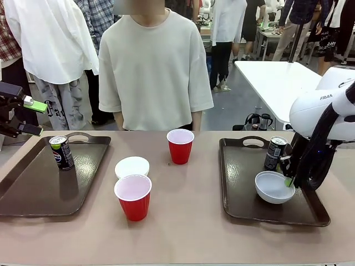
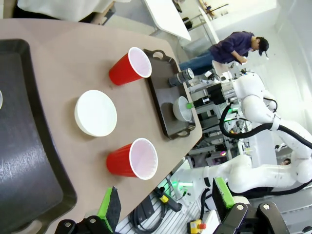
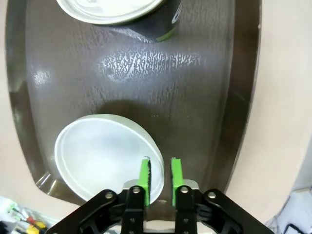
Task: Prepare tableware on both trays.
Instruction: Pick up a Picnic Bowl from the table and place it on a Handle tray.
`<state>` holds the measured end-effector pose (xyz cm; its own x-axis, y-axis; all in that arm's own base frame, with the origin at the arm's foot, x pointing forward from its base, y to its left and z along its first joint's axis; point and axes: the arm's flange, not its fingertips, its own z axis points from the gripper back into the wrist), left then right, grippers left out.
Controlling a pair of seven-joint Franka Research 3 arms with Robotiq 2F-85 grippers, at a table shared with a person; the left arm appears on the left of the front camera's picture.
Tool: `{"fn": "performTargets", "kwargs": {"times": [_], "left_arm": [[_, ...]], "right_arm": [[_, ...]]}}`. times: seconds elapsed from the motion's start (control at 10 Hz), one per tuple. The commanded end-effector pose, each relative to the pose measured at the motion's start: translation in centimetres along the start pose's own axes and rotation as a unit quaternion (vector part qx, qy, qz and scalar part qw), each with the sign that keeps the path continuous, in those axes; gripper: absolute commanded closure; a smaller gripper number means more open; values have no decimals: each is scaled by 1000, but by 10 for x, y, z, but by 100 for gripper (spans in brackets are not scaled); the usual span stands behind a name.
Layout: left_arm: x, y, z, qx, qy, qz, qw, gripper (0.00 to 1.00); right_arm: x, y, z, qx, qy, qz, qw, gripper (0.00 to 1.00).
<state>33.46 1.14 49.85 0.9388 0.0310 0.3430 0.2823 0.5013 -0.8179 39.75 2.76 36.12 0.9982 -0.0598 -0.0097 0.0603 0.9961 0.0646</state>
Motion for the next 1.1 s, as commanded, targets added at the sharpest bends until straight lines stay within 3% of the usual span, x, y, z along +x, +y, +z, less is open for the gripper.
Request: {"fn": "performTargets", "kwargs": {"times": [0.0,0.2,0.3,0.5,0.6,0.7,1.0], "left_arm": [[0,-1,0,-10,-4,-2,1000,0],[0,-1,0,-10,-4,-2,1000,0],[0,-1,0,-10,-4,-2,1000,0],[0,-1,0,-10,-4,-2,1000,0],[0,-1,0,-10,-4,-2,1000,0],[0,-1,0,-10,-4,-2,1000,0],[0,-1,0,-10,-4,-2,1000,0]], "right_arm": [[-27,-3,14,5,-11,-13,1000,0],[-40,3,56,28,-4,5,1000,0],[-47,4,77,72,10,13,997,43],[-60,0,118,234,17,26,972,23],[-68,-6,130,329,-2,29,944,14],[-73,-11,136,393,-51,9,918,4],[-94,-15,139,523,-82,-108,842,4]]}}
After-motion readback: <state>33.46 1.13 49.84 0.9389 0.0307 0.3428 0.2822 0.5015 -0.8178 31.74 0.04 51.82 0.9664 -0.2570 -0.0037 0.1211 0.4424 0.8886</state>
